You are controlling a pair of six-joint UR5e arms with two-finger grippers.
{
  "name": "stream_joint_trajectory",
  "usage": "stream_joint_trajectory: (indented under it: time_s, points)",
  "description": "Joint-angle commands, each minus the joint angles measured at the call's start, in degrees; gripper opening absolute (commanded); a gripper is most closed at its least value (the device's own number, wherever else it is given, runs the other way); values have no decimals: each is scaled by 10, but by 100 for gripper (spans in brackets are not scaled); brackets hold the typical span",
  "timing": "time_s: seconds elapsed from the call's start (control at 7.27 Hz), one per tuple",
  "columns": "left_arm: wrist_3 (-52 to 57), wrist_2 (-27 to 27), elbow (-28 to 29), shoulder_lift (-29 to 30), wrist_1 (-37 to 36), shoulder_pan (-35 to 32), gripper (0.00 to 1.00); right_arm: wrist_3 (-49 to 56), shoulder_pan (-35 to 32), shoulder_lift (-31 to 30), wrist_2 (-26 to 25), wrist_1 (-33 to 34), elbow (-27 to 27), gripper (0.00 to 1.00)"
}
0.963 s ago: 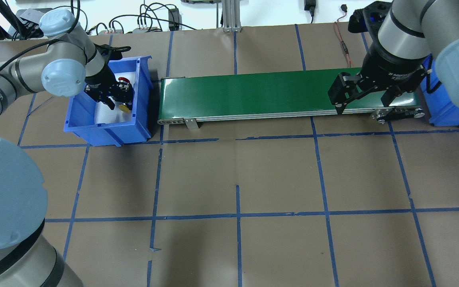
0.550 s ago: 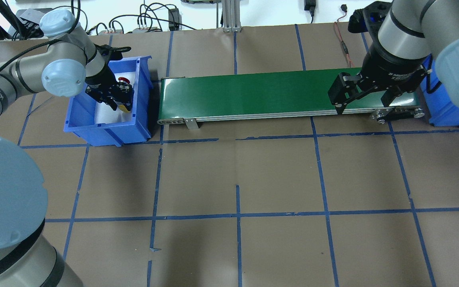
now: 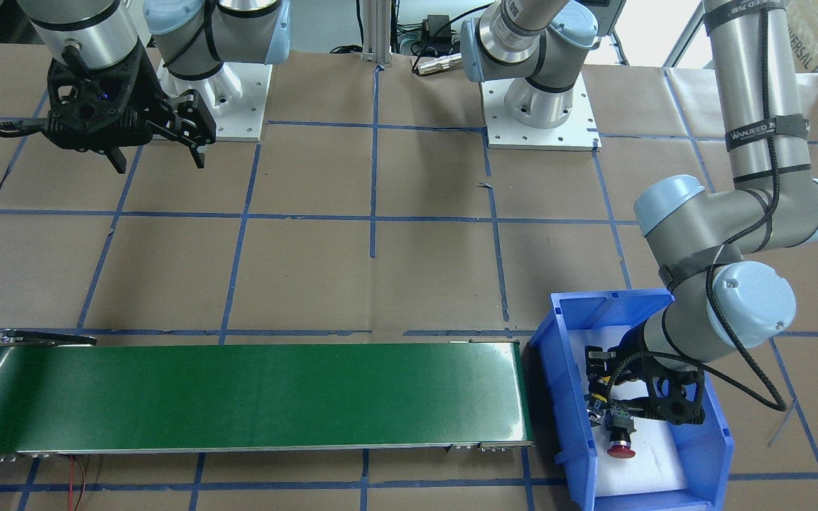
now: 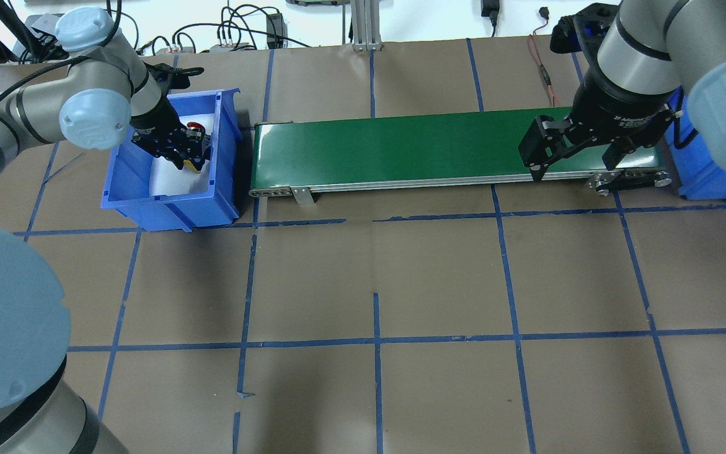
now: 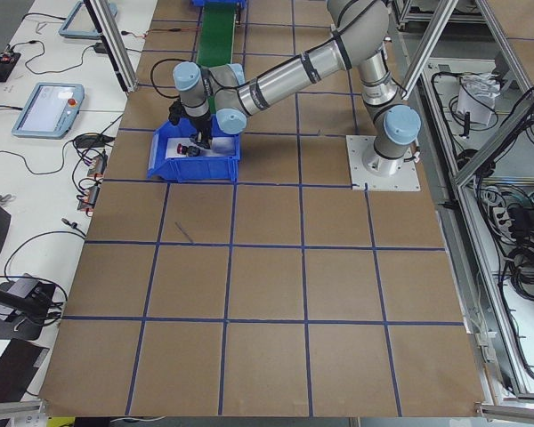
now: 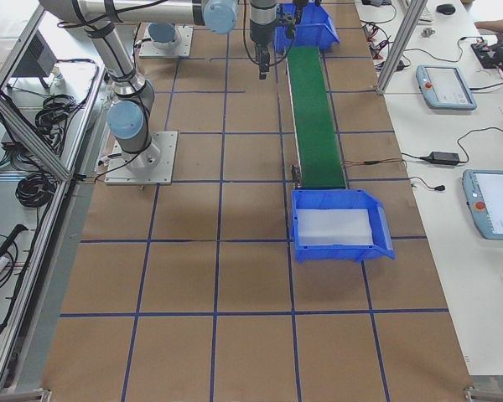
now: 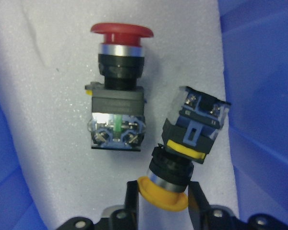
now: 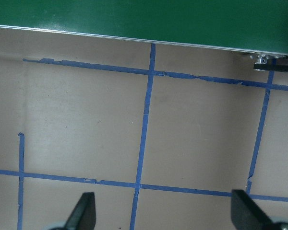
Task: Transport two buttons from left to right
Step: 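Lift the yellow button out of the bin with the left gripper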
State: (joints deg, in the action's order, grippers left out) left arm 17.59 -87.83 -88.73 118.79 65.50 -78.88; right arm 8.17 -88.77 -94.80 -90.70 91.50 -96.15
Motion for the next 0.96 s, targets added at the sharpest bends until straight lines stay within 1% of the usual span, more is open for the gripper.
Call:
stream_joint_trajectory:
  time_s: [0.0, 0.28, 0.41, 0.69, 0.83]
  points:
    - [-1, -2, -3, -42, 16, 0, 36, 0, 0, 0, 0, 0, 0, 100]
    - [-1, -4, -2, -71, 47, 7, 36, 0, 0, -3, -1, 1, -11, 100]
    - [-3, -5, 0, -96, 73, 7, 36, 2, 1, -4, -3, 4, -19, 100]
    - [-11, -3, 0, -186, 137, 0, 36, 2, 0, -3, -4, 5, -19, 100]
    - [-32, 3, -1, -213, 152, -4, 36, 1, 0, -4, -4, 5, -19, 100]
